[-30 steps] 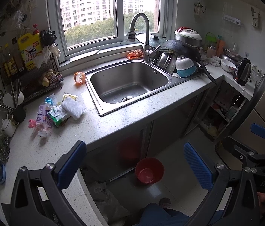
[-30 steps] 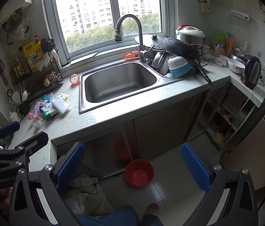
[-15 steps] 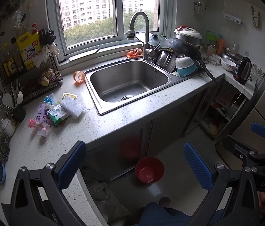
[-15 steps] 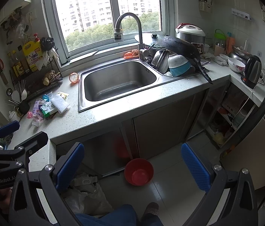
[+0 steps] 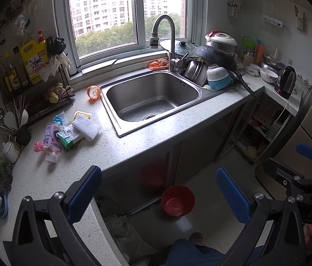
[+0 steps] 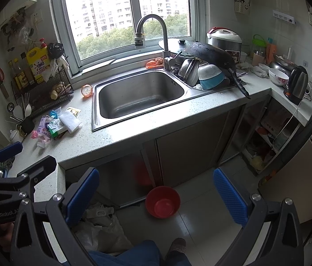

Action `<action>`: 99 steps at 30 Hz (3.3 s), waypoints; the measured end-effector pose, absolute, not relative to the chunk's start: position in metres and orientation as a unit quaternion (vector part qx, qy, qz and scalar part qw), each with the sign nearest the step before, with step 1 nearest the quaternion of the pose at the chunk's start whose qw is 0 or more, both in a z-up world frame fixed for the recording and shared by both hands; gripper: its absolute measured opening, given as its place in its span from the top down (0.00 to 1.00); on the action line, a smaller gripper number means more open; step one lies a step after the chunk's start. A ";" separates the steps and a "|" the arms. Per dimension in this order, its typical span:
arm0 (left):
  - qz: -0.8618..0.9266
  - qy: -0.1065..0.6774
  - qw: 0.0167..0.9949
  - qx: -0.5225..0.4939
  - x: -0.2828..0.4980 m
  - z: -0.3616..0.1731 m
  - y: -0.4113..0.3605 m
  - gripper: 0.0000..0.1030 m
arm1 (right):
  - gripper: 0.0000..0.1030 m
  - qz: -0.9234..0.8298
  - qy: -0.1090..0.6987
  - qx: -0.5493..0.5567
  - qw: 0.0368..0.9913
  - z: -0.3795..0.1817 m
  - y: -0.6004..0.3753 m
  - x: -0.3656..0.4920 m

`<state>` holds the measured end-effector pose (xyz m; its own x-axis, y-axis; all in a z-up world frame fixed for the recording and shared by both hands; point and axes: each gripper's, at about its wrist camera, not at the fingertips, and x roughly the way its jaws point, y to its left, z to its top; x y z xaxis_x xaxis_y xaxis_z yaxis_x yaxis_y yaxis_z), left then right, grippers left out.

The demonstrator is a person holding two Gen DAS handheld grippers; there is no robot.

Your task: Collect trash

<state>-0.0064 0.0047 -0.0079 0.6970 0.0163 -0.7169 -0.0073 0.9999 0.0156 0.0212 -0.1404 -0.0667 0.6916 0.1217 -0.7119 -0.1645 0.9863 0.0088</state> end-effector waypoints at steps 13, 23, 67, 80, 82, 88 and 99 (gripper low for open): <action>0.018 0.396 0.918 -0.010 -0.003 -0.006 0.007 0.00 | 0.00 0.085 0.382 -0.035 0.919 -0.067 -0.137 0.024; 0.069 0.417 0.906 -0.018 0.017 -0.012 0.027 0.00 | 0.00 0.127 0.368 -0.063 0.919 -0.068 -0.120 0.047; 0.276 0.543 0.769 -0.194 0.141 -0.144 0.323 0.00 | 0.12 0.405 0.526 -0.342 0.665 -0.252 0.204 0.292; 0.277 0.540 0.767 -0.207 0.144 -0.142 0.329 0.00 | 0.66 0.405 0.547 -0.345 0.646 -0.258 0.202 0.304; 0.273 0.539 0.771 -0.202 0.147 -0.139 0.325 0.00 | 0.77 0.406 0.549 -0.339 0.647 -0.255 0.197 0.303; 0.260 0.539 0.781 -0.179 0.161 -0.129 0.317 0.00 | 0.89 0.414 0.550 -0.308 0.656 -0.240 0.175 0.294; 0.213 0.525 0.813 -0.136 0.222 -0.102 0.321 0.00 | 0.91 0.389 0.531 -0.248 0.710 -0.196 0.148 0.313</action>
<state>0.2218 0.3213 -0.1024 0.3578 0.2038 -0.9113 -0.4893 0.8721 0.0030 0.3134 0.1476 -0.1958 0.1322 0.2891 -0.9481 -0.8170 0.5734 0.0609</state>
